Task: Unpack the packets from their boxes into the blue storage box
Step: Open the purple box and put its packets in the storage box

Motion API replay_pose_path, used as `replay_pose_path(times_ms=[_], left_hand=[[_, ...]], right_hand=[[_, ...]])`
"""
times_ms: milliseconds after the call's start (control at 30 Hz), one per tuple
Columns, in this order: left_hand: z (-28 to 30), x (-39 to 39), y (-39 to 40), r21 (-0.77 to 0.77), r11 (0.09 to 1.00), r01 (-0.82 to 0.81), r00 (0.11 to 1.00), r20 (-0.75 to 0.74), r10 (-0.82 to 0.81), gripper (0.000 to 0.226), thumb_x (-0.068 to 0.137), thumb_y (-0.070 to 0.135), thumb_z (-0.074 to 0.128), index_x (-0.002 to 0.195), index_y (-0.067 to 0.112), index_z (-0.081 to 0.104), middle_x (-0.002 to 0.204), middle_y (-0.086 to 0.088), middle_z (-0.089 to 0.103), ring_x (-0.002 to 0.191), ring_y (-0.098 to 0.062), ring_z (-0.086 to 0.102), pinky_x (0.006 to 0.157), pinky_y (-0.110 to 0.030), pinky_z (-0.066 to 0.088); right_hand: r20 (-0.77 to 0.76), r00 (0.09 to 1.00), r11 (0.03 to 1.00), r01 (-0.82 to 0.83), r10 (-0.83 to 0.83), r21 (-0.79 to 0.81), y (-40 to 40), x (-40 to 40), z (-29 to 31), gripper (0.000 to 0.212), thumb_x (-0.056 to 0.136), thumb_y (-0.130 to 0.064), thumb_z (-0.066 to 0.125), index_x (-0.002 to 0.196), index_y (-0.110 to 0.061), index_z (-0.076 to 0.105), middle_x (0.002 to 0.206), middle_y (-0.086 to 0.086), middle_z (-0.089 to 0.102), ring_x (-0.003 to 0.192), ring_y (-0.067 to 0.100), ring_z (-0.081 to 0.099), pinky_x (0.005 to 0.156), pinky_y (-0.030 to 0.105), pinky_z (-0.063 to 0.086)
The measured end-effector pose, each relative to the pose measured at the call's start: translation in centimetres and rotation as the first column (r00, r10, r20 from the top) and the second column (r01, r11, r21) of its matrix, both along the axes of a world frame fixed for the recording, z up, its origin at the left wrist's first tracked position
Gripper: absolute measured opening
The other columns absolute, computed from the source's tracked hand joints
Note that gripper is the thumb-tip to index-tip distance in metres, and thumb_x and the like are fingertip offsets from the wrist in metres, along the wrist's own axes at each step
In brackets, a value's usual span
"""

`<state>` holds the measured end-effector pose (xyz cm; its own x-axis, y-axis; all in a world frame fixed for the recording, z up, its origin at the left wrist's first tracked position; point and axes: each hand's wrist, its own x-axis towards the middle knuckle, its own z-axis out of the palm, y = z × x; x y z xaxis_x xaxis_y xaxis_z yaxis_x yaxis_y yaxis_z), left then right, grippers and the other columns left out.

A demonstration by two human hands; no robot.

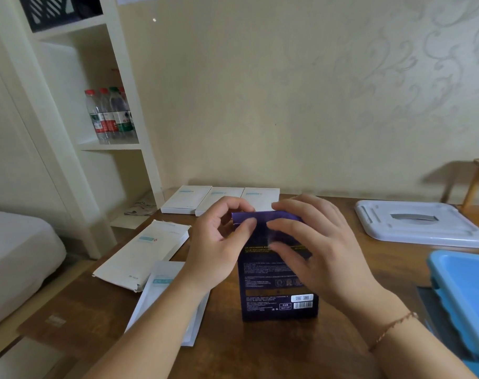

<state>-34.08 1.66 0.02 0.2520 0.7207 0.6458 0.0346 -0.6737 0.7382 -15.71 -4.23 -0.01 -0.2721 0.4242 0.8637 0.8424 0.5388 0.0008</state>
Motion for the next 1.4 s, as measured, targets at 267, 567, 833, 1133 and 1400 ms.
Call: replay_pose_path(times_ms=[267, 567, 833, 1133, 1400], left_hand=[[0.0, 0.0, 0.2, -0.034, 0.999, 0.018, 1.0, 0.007, -0.018, 0.016, 0.085, 0.027, 0.064, 0.101, 0.022, 0.063, 0.093, 0.014, 0.067, 0.096, -0.018, 0.065, 0.071, -0.025, 0.057], [-0.2, 0.0, 0.1, -0.024, 0.999, 0.045, 0.998, 0.042, -0.044, 0.013, 0.087, 0.022, 0.062, 0.1, 0.02, 0.063, 0.094, 0.011, 0.067, 0.095, -0.02, 0.065, 0.071, -0.024, 0.056], [-0.1, 0.1, -0.2, 0.015, 0.999, 0.045, 0.998, 0.045, -0.046, 0.015, 0.086, 0.02, 0.065, 0.1, 0.023, 0.063, 0.094, 0.017, 0.068, 0.096, -0.013, 0.065, 0.071, -0.019, 0.055], [-0.1, 0.5, -0.4, -0.008, 1.0, 0.006, 0.998, 0.06, -0.006, 0.012, 0.086, 0.023, 0.063, 0.098, 0.022, 0.061, 0.096, 0.018, 0.067, 0.097, -0.01, 0.064, 0.068, -0.019, 0.055], [-0.7, 2.6, -0.8, -0.26, 0.965, -0.027, 0.976, 0.2, 0.081, 0.014, 0.077, 0.032, 0.063, 0.091, 0.034, 0.059, 0.087, 0.012, 0.068, 0.088, -0.016, 0.068, 0.069, -0.03, 0.059]], right_hand=[[-0.046, 0.998, 0.999, -0.032, 0.034, 0.036, -0.4, 0.8, -0.6, 0.048, 0.072, -0.017, 0.062, 0.119, -0.02, 0.057, 0.138, 0.004, 0.051, 0.127, 0.028, 0.044, 0.103, 0.049, 0.038], [-0.012, 0.999, 0.992, 0.049, -0.048, 0.115, 0.4, -0.4, -0.6, 0.013, 0.085, -0.023, 0.073, 0.095, -0.015, 0.074, 0.128, 0.01, 0.062, 0.12, 0.035, 0.052, 0.099, 0.05, 0.041], [-0.323, 0.946, 1.0, -0.013, 0.021, 0.027, 0.4, -1.7, 1.3, 0.01, 0.09, -0.016, 0.064, 0.089, -0.009, 0.072, 0.086, -0.003, 0.073, 0.079, 0.015, 0.067, 0.068, 0.035, 0.055], [-0.617, 0.787, 0.964, -0.164, 0.001, -0.208, 1.1, -2.2, 3.9, 0.024, 0.092, -0.023, 0.064, 0.081, -0.042, 0.057, 0.073, -0.021, 0.071, 0.068, -0.003, 0.066, 0.054, 0.007, 0.045], [-0.675, 0.738, 0.947, -0.216, 0.0, -0.237, 1.8, -2.1, 4.3, 0.015, 0.091, -0.027, 0.065, 0.082, -0.037, 0.06, 0.071, -0.021, 0.072, 0.063, 0.002, 0.068, 0.054, 0.011, 0.047]])
